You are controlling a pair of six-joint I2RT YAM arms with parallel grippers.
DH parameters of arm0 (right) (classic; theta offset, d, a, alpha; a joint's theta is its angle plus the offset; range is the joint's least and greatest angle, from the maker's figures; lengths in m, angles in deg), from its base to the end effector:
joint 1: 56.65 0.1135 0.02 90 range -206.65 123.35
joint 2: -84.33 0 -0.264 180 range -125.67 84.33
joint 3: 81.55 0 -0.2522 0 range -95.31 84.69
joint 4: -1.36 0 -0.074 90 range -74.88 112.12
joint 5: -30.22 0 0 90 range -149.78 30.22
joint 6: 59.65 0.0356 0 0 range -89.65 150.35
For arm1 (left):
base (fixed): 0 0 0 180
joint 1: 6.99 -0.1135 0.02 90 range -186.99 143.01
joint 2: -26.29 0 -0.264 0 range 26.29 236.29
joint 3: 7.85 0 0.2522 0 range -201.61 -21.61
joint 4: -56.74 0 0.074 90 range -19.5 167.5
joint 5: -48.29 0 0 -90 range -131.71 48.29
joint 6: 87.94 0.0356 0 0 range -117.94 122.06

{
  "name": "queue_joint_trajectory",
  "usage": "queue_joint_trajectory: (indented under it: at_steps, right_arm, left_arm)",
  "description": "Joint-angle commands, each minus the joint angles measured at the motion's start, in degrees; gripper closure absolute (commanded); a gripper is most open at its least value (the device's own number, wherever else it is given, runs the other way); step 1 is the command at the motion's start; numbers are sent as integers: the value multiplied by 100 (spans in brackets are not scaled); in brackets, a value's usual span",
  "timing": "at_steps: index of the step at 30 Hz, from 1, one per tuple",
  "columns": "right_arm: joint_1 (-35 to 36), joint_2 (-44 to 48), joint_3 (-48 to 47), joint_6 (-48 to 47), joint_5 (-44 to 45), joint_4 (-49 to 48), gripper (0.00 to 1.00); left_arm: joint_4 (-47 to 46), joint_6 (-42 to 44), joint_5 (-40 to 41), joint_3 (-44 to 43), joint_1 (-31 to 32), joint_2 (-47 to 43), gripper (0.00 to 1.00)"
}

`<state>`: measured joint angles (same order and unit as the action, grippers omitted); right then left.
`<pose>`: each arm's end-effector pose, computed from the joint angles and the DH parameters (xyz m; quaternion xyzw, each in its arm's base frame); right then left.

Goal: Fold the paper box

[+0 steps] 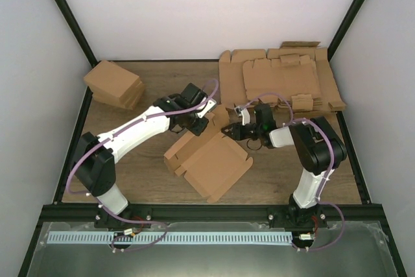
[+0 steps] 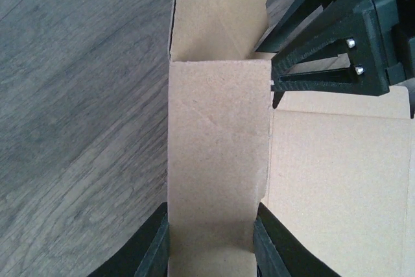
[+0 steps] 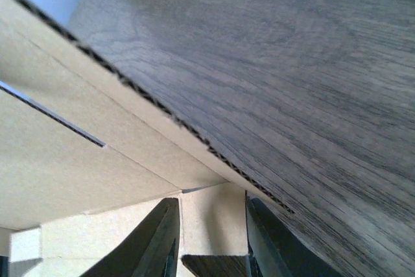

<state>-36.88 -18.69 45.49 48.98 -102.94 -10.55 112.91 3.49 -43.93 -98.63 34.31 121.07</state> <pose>0.2929 0.1312 0.1156 -0.1691 0.8347 0.4461 0.2752 0.2606 -0.2308 0.2639 0.3566 0.8979 -0.1053 0.2355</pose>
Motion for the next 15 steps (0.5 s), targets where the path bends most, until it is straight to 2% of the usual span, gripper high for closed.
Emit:
queue_joint_trajectory:
  at_steps: [1, 9, 15]
  right_arm:
    - [325, 250, -213, -477, -140, 162, 73]
    - [823, 656, -105, -675, 981, 269, 82]
    - [1208, 1062, 159, -820, 1348, -38, 83]
  left_arm:
    - [-57, -114, 95, -172, -15, 222, 77]
    - [-60, -330, 155, -174, -31, 307, 77]
    - [-57, -483, 169, -160, -71, 402, 77]
